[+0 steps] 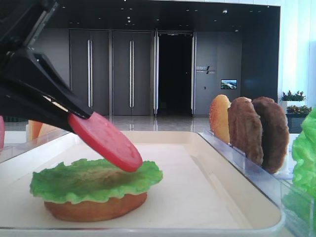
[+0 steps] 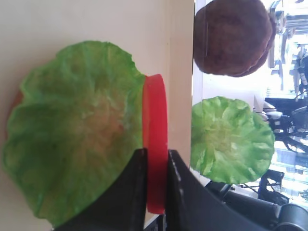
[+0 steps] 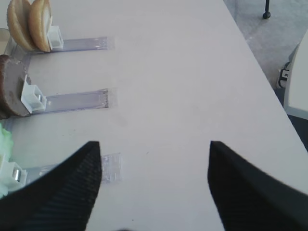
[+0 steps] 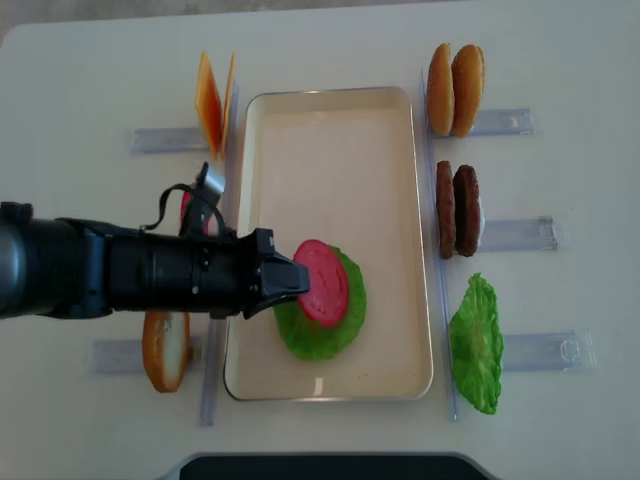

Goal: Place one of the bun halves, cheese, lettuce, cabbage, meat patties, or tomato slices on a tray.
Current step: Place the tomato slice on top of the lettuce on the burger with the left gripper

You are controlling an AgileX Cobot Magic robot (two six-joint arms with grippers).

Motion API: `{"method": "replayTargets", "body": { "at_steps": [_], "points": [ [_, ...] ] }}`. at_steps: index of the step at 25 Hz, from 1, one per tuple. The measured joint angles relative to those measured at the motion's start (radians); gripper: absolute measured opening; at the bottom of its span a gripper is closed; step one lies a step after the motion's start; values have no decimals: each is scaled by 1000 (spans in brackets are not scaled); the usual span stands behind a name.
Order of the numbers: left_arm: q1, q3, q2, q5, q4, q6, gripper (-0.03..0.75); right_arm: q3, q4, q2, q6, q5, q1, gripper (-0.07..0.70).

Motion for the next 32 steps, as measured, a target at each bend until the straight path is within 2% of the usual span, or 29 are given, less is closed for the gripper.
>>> {"method": "replayTargets", "body": {
  "at_steps": [7,19,21,26,32],
  "points": [
    [-13,0,0,-39,-1,0,63,0,0,0,0,0,0,480],
    [-13,0,0,-57,-1,0,63,0,0,0,0,0,0,480],
    [-13,0,0,-55,-1,0,63,0,0,0,0,0,0,480],
    [-13,-7,0,-2,-2,21,63,0,0,0,0,0,0,480],
    [-13,-13,0,-35,-2,24,63,0,0,0,0,0,0,480]
  ]
}}
